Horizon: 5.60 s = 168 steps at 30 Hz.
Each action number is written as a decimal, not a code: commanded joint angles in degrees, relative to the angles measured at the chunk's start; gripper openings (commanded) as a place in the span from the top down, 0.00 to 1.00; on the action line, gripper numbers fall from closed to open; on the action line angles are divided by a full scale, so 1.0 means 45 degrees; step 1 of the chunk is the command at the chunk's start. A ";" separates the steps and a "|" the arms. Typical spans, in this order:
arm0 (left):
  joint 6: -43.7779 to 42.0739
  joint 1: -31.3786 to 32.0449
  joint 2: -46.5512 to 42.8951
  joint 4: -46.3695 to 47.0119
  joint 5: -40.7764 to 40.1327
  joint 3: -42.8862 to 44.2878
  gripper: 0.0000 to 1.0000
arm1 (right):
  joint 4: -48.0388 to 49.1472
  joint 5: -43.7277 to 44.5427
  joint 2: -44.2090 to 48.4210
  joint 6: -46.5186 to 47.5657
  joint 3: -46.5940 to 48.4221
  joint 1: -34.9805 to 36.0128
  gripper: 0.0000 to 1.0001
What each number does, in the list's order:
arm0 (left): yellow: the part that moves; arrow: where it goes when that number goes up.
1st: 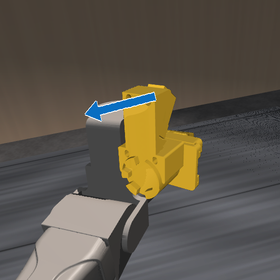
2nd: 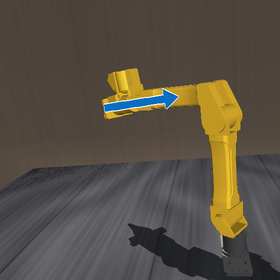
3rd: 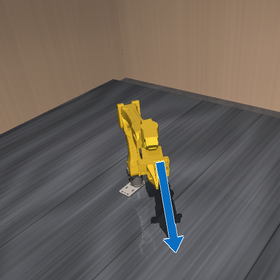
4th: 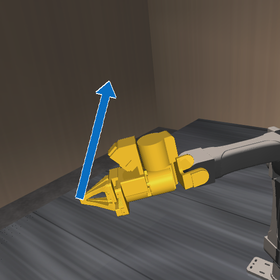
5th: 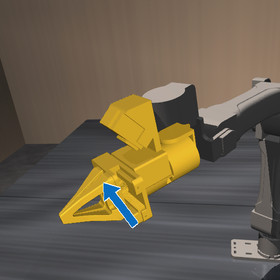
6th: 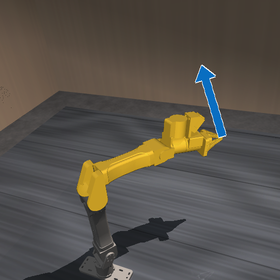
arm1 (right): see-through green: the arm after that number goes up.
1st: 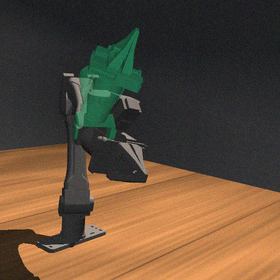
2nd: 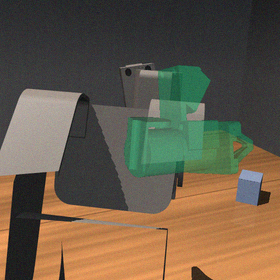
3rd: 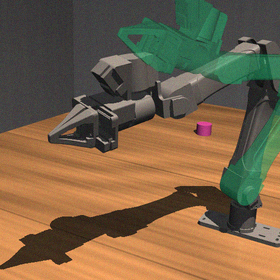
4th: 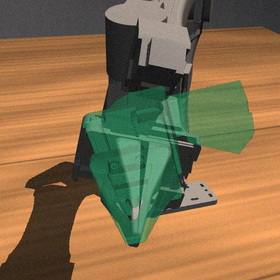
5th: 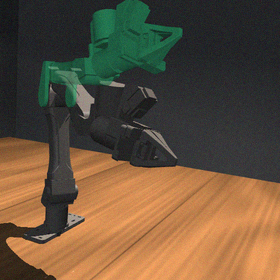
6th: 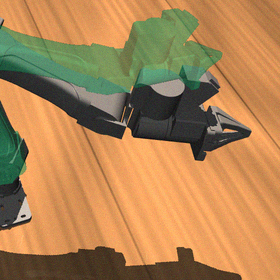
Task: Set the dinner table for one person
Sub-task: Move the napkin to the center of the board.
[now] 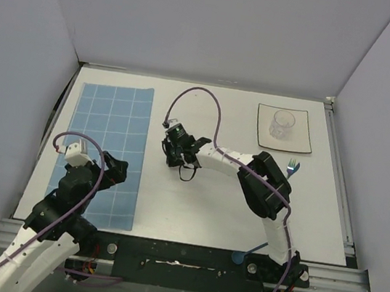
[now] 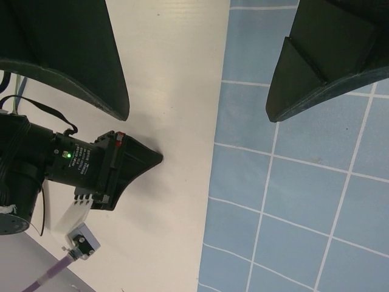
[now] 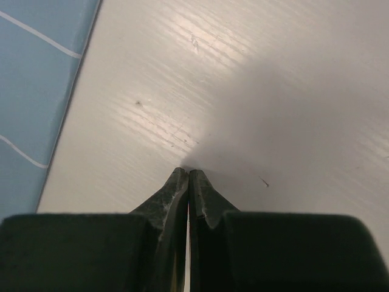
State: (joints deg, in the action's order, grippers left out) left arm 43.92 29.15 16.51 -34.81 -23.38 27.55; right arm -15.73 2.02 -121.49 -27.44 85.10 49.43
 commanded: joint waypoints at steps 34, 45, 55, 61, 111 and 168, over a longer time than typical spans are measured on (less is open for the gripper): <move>0.1001 -0.0148 0.4893 0.3375 -0.0638 -0.1912 1.00 | -0.5025 -0.2502 -0.4956 0.2767 1.2744 0.0759 1.00; 0.1048 -0.0227 0.5626 0.4611 -0.0280 -0.2285 1.00 | -0.2601 -0.5850 -0.5496 0.1135 1.1258 -0.0238 1.00; 0.1819 -0.0227 0.7587 0.6070 0.0118 -0.2657 1.00 | -0.2196 -0.6012 -0.5597 0.1078 1.1023 -0.0103 1.00; 0.2104 -0.0227 0.8637 0.6602 0.0188 -0.2771 1.00 | -0.1420 -0.6592 -0.6115 0.0484 1.0606 -0.0101 1.00; 0.3243 0.4533 1.6351 0.9118 0.0498 0.0443 1.00 | 0.0674 -0.3126 -0.2639 0.0434 -0.0073 -0.3617 1.00; 0.1433 0.8901 1.8104 0.8525 -0.1173 0.4545 1.00 | 0.0778 -0.2452 0.1944 0.0395 -0.4872 -0.6400 1.00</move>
State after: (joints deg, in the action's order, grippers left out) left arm 53.95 68.64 104.22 9.28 -25.65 51.00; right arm -2.48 -17.98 -112.79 -28.97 66.11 22.00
